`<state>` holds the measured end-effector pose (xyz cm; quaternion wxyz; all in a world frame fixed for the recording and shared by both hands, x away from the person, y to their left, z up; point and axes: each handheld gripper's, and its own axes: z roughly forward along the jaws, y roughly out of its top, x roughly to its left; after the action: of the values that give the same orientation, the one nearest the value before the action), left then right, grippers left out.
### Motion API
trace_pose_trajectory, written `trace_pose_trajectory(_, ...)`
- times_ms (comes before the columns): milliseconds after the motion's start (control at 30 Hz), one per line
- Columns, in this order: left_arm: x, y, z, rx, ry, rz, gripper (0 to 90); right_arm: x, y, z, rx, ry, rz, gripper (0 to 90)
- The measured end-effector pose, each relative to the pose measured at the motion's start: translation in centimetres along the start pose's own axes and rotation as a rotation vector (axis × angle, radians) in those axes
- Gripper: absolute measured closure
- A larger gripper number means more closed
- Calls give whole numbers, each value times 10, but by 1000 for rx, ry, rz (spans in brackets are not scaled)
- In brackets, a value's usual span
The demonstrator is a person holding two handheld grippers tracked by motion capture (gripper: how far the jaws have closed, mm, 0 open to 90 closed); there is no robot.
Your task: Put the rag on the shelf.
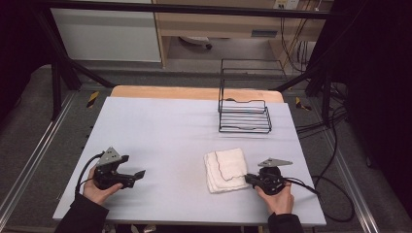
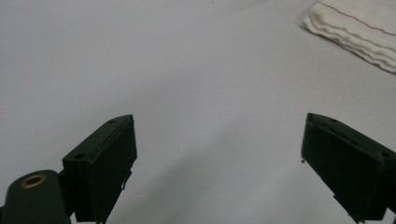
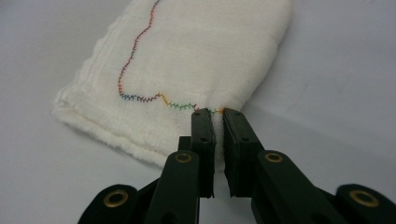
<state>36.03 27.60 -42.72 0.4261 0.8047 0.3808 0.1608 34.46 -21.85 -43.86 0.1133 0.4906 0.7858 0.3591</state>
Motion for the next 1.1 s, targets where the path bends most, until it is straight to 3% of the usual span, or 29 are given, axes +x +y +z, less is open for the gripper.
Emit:
trace_pose_trajectory(67,-1,2,0,-7,-1,-5,108,-3,2,0,5,-15,-19,835)
trace_pose_trajectory(133,-4,4,1,-9,0,-11,117,-11,8,1,11,-58,-63,833)
trace_pose_trajectory(267,-17,17,8,-3,-1,-3,140,-15,8,5,9,-55,-87,809)
trace_pose_trajectory(400,-29,30,18,4,4,6,166,-21,9,0,-83,-21,-78,666)
trace_pose_trajectory(500,-48,52,40,18,1,33,192,-24,10,-2,-130,-8,-59,517)
trace_pose_trajectory(600,-59,64,54,28,-14,44,229,-27,7,-1,-137,-17,-70,442)
trace_pose_trajectory(667,-69,75,69,45,-35,50,239,-27,5,-1,-139,-19,-64,425)
trace_pose_trajectory(700,-78,85,86,59,-69,41,247,-28,2,-1,-135,-26,-70,400)
trace_pose_trajectory(733,-78,85,86,59,-69,41,261,-28,2,-1,-135,-26,-70,400)
trace_pose_trajectory(867,-96,99,119,93,-74,74,344,-27,-7,-6,-129,-32,-38,431)
trace_pose_trajectory(900,-103,103,133,113,-79,70,365,-27,-9,-6,-125,-34,-36,439)
trace_pose_trajectory(1100,-115,107,162,159,-91,81,463,-25,-11,-2,-102,-46,-25,459)
